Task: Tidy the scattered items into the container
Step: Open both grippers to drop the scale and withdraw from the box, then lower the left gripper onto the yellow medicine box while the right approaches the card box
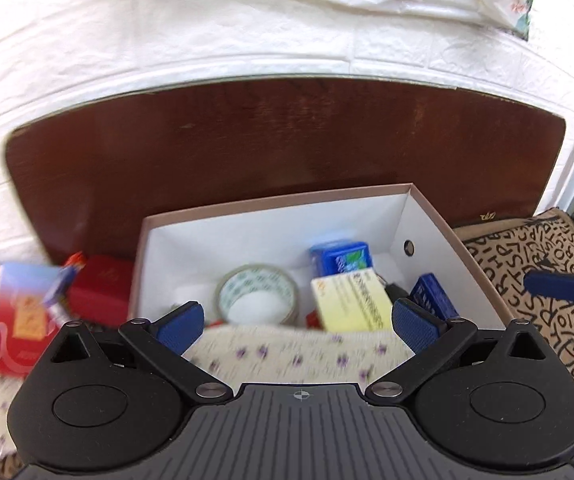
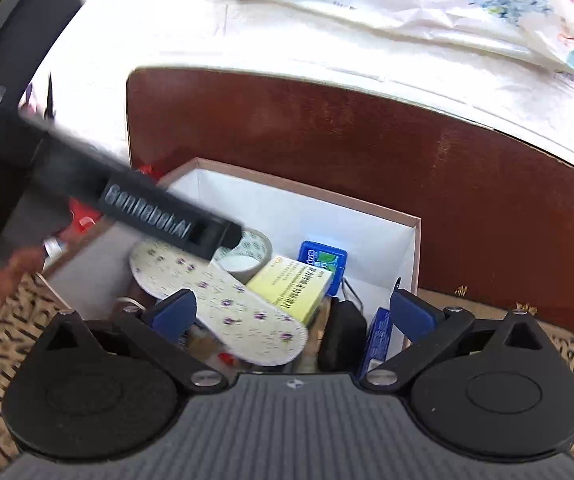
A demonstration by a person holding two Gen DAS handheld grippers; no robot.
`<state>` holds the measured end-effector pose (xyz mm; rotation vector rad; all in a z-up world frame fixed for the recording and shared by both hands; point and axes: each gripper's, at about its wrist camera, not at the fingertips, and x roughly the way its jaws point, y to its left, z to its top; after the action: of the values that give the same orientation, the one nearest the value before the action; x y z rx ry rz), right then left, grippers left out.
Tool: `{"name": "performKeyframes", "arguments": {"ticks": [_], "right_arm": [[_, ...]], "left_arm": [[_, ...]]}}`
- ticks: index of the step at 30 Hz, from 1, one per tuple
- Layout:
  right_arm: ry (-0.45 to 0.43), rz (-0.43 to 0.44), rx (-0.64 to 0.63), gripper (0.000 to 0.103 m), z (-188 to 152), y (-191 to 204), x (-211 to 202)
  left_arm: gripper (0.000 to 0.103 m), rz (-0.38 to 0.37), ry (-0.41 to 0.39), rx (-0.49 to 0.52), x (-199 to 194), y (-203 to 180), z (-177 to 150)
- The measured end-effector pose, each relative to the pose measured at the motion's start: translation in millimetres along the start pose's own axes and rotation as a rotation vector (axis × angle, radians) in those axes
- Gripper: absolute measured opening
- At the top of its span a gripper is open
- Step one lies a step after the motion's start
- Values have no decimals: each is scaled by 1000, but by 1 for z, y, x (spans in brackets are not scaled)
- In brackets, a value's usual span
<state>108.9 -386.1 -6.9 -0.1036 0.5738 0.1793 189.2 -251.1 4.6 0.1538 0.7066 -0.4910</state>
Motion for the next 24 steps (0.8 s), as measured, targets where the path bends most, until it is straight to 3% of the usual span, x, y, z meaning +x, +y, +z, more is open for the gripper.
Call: {"name": "performKeyframes", "arguments": {"ticks": [4,9,13,24], "right_arm": [[-26,53,47,102,-9,18,-20],[-8,111,10,102,-24,60,-28],[17,169,-1,102,-28,95,-28],[94,304,-115,102,-24,234,3]], "left_arm": [[103,-29,-24,-40,-39,14,-31],[103,3,27,-93,-67,42,-71],[103,27,19,-147,-96,72,-105],[103,240,18,-316,-170,207,-189]]}}
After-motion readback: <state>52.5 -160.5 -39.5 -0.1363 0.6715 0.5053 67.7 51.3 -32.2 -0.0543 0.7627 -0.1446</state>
